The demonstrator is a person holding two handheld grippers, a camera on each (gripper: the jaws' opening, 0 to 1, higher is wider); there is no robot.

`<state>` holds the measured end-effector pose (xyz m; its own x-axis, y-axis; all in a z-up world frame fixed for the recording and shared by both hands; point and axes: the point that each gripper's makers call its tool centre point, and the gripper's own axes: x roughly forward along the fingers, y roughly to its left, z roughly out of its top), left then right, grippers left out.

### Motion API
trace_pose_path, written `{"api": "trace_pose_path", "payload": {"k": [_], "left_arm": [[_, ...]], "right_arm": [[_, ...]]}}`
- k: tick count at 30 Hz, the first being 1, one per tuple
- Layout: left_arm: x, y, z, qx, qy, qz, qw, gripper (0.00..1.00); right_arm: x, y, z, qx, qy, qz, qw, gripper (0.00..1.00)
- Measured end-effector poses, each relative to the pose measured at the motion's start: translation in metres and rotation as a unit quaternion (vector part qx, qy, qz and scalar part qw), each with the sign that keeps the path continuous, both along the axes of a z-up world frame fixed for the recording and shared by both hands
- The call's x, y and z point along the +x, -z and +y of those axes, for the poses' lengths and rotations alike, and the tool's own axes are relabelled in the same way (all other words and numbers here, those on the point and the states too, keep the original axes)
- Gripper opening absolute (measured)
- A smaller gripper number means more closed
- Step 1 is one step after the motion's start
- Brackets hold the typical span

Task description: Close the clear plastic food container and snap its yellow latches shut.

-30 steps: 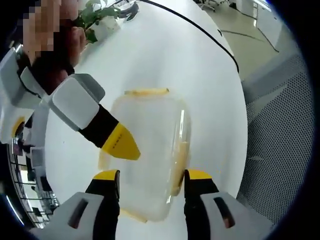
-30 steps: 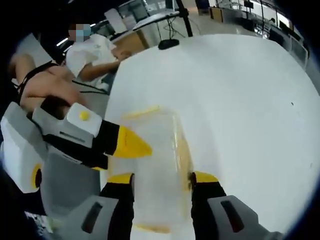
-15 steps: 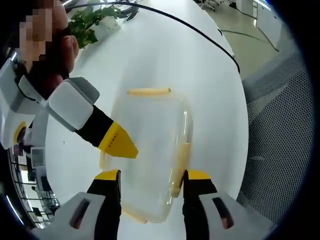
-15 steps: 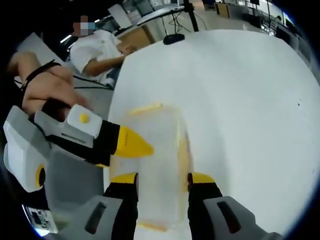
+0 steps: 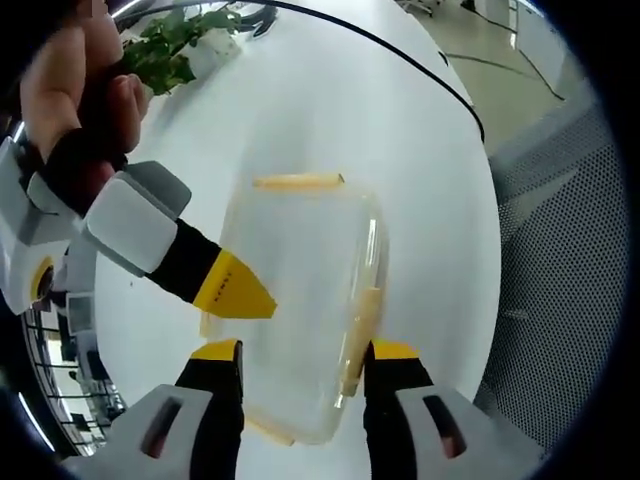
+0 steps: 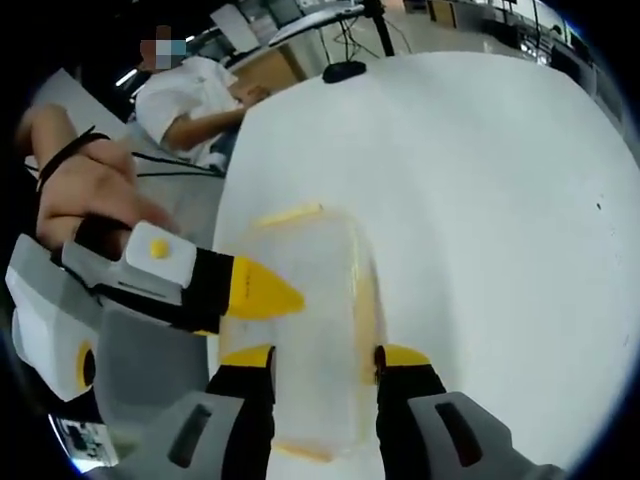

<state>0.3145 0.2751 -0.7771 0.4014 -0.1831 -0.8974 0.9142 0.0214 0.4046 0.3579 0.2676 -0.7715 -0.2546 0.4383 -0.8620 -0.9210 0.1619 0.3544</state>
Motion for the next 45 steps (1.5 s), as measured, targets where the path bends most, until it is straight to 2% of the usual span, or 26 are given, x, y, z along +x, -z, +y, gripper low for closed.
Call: {"api": "trace_pose_path", "payload": {"k": [16,22,27,31,34,36,39,41,45], "left_arm": [[0.001,-0.003,0.003,0.007,-0.004,-0.002,1.0,0.46],[0.001,-0.004,0.004,0.011,-0.004,-0.003,0.9999,0.47],[0.0,-0.003,0.004,0.016,-0.009,-0.002,0.9998,0.47],[0.0,-0.003,0.002,0.016,-0.027,0.015,0.9994,0.49],[-0.01,0.001,0.002,0.028,-0.025,0.032,0.9988,0.59],[-0.017,0.005,0.005,0.046,-0.004,0.033,0.9984,0.67],[-0.021,0.007,0.007,0.044,0.002,0.037,0.9983,0.74],[-0.021,0.005,0.007,0.031,0.003,0.05,0.9983,0.74],[-0.015,-0.001,0.01,0.018,0.023,0.059,0.9978,0.68]], "right_arm": [[-0.001,-0.002,0.003,0.002,-0.005,-0.013,0.9999,0.39],[-0.001,-0.004,0.006,-0.003,-0.036,-0.048,0.9982,0.39],[-0.002,-0.005,0.007,-0.012,-0.039,-0.067,0.9969,0.39],[-0.003,-0.006,0.006,-0.016,-0.031,-0.082,0.9961,0.38],[-0.002,-0.006,0.006,-0.014,-0.026,-0.09,0.9955,0.39],[-0.003,-0.007,0.006,-0.01,-0.027,-0.099,0.9947,0.39],[-0.004,-0.008,0.005,-0.014,-0.032,-0.114,0.9928,0.39],[-0.005,-0.009,0.003,-0.021,-0.032,-0.122,0.9918,0.39],[-0.006,-0.013,0.003,-0.021,-0.02,-0.123,0.992,0.42]]}}
